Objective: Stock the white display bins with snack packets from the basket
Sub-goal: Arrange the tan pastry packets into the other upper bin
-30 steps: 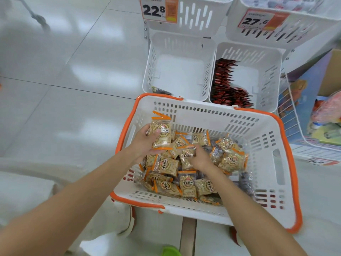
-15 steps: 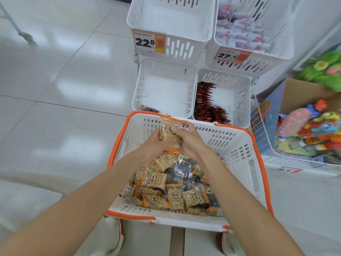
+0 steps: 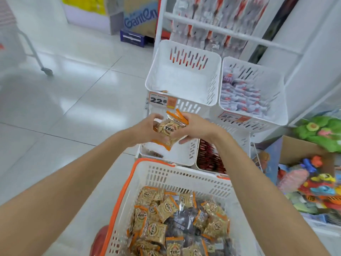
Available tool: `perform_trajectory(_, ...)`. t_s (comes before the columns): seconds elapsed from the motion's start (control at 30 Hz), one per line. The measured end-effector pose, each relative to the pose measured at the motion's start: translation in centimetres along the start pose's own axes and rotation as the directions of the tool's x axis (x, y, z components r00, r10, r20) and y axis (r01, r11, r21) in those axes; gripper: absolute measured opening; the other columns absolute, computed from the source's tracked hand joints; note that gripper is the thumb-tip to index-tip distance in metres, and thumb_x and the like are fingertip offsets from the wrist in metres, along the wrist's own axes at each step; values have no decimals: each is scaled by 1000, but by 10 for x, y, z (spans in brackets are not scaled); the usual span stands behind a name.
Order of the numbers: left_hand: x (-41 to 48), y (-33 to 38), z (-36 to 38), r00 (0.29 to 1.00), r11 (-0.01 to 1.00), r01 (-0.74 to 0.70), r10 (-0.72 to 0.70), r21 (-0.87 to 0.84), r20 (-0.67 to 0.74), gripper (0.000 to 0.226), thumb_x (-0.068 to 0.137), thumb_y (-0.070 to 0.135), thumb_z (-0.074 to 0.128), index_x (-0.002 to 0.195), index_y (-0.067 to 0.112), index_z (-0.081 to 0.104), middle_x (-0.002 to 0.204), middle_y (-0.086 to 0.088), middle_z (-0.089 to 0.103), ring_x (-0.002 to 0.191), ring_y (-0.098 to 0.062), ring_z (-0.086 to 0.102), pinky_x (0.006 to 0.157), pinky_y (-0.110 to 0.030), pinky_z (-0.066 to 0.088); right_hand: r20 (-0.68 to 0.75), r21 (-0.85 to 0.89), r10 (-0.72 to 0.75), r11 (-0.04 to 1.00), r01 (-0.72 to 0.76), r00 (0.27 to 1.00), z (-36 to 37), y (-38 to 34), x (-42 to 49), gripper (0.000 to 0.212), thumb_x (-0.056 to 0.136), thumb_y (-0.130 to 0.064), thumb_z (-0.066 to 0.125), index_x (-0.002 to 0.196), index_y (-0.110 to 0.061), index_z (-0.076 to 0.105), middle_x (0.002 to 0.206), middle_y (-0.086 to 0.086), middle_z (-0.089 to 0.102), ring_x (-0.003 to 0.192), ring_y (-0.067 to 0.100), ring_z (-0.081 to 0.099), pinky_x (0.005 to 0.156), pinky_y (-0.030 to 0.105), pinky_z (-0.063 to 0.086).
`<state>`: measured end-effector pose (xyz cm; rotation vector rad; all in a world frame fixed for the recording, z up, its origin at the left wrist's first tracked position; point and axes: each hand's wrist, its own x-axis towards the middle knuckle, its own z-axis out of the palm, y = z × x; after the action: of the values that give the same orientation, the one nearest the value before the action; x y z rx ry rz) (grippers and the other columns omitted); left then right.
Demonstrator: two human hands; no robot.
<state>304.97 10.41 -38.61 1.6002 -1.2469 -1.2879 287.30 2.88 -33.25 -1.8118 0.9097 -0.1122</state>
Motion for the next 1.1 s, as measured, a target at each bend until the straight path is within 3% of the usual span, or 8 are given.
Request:
perform_trajectory(0.13, 33, 41, -46, 957, 978, -186, 203, 97, -208, 98, 66, 13, 88, 145, 26, 30, 124, -4, 50, 100, -9, 57, 72, -13, 50, -180, 6, -191, 981, 196, 965, -36, -41, 39, 31, 79, 1, 75, 103, -14, 63, 91, 5, 69, 76, 14, 69, 73, 34, 61)
perform_trajectory(0.33, 96, 29, -76, 831, 947, -106, 252, 305, -495, 117, 57, 43, 90, 150, 23, 22, 137, -6, 33, 119, -23, 46, 101, -43, 45, -525, -206, -323, 946, 250, 787, -84, -48, 125, 51, 79, -6, 76, 126, -16, 59, 104, -5, 63, 90, 16, 61, 75, 17, 52)
perform_trajectory(0.4, 110, 23, -76, 818, 943, -115, 269, 313, -508, 122, 47, 56, 86, 148, 24, 26, 132, -2, 37, 119, -24, 46, 100, -43, 46, -513, -373, -382, 906, 202, 768, -83, -44, 157, 49, 80, -10, 74, 127, -18, 60, 108, -6, 62, 94, 14, 57, 74, 7, 45)
perform_trajectory(0.5, 121, 13, -75, 770, 917, -170, 352, 361, -532, 107, 49, 54, 88, 141, 26, 39, 124, 4, 43, 108, -20, 54, 92, -42, 50, -329, -499, -348, 853, 151, 878, -76, -26, 200, 34, 79, -22, 77, 111, -20, 67, 107, -3, 68, 101, 18, 62, 89, 31, 50)
perform_trajectory(0.6, 127, 6, -79, 752, 909, -211, 386, 360, -534, 103, 54, 47, 89, 142, 25, 39, 125, 6, 43, 101, -15, 56, 90, -39, 52, -74, -284, -49, 958, 26, 996, -73, -21, 211, 59, 74, -52, 74, 119, -16, 61, 111, -1, 66, 101, 14, 63, 91, 34, 51)
perform_trajectory(0.73, 129, 5, -80, 757, 908, -242, 397, 341, -520, 102, 56, 43, 90, 142, 25, 38, 125, 8, 42, 87, -5, 55, 87, -37, 53, 8, -104, 21, 994, -20, 1000, -80, -14, 209, 72, 82, -61, 64, 134, -16, 44, 120, -4, 55, 114, 15, 55, 103, 34, 44)
perform_trajectory(0.93, 127, 3, -77, 759, 916, -257, 389, 308, -522, 104, 57, 43, 88, 146, 25, 36, 125, 8, 41, 80, 2, 54, 85, -32, 53, -21, -96, -6, 995, 4, 1000, -64, -9, 217, 88, 79, -52, 72, 150, -26, 28, 142, -4, 40, 126, 15, 46, 107, 31, 38)
perform_trajectory(1.1, 127, 3, -75, 759, 917, -250, 385, 310, -526, 104, 61, 41, 88, 147, 23, 34, 128, 5, 41, 79, 0, 54, 84, -29, 52, -139, -168, -36, 986, 12, 990, -61, -7, 217, 57, 91, -35, 65, 138, -22, 35, 135, 3, 45, 112, 15, 52, 79, 22, 44)
